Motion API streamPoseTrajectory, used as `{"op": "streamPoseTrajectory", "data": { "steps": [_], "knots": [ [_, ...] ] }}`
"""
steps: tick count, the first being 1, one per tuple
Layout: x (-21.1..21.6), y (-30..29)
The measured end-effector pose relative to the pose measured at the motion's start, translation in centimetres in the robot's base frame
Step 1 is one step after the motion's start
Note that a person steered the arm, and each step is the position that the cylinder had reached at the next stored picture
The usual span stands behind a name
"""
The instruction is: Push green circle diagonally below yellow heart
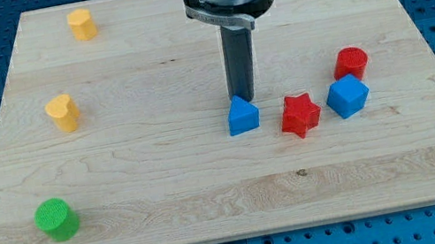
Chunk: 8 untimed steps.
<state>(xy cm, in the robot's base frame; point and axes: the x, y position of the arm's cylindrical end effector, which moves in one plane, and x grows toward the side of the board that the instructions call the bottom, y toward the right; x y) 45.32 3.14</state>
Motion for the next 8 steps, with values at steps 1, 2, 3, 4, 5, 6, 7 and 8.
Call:
{"op": "streamPoseTrajectory", "data": {
  "steps": [1, 2, 3, 4, 5, 6, 7, 8],
  "knots": [
    [-0.1, 0.0],
    [-2.8, -3.0],
    [-3.1, -6.9],
    [-1.4, -9.9],
    [2.3, -10.3],
    [5.6, -10.2],
    [8.0, -10.2],
    [10.6, -10.2]
  ]
}}
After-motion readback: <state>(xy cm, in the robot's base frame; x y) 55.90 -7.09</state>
